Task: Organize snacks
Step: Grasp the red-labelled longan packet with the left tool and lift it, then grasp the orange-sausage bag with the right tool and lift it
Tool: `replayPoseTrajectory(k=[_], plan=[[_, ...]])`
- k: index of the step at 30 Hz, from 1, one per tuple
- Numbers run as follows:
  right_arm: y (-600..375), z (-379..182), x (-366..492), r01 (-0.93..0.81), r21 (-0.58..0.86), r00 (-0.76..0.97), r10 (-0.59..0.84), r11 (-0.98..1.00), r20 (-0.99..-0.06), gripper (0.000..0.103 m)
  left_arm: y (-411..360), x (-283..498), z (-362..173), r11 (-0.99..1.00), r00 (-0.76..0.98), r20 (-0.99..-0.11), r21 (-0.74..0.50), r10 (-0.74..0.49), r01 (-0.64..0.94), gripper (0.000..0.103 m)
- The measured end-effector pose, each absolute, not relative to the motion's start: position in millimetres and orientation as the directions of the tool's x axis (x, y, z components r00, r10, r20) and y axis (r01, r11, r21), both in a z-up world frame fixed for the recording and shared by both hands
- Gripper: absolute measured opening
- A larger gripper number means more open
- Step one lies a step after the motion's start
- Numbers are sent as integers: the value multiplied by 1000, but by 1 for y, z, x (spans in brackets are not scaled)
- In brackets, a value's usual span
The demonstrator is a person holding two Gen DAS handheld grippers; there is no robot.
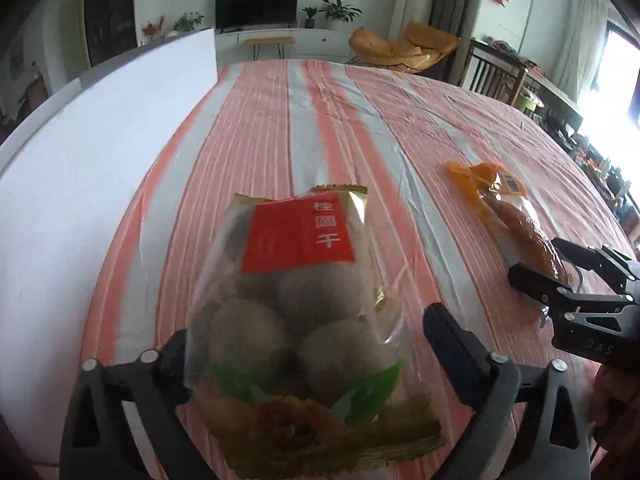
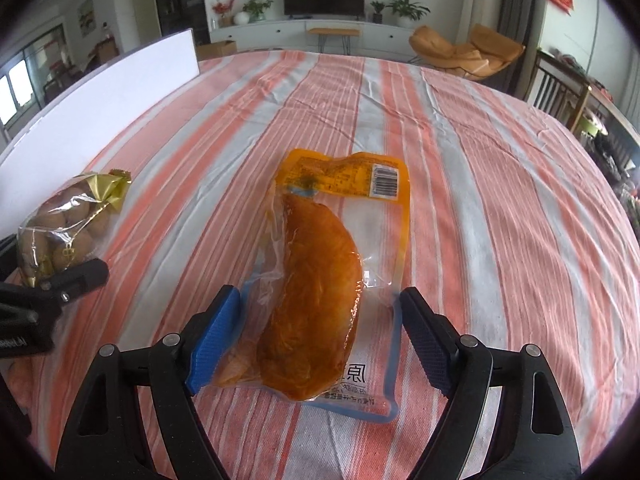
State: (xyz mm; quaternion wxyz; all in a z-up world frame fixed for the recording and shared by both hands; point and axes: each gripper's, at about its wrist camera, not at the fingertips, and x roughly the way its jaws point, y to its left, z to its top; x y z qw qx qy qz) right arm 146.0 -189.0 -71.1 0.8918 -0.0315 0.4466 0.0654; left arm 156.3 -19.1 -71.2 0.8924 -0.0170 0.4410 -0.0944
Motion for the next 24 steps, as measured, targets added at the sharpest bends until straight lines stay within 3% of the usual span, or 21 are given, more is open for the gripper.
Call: replayPoseTrajectory(k=[8, 24], plan=[[-189, -71, 146, -144, 3, 593, 88, 990, -800, 84, -35, 159, -76, 987, 582, -806, -17, -108, 160, 103], [-190, -72, 146, -142, 3, 594, 87, 990, -800, 84, -31, 159, -76, 986, 581, -806, -26, -118, 165, 103]])
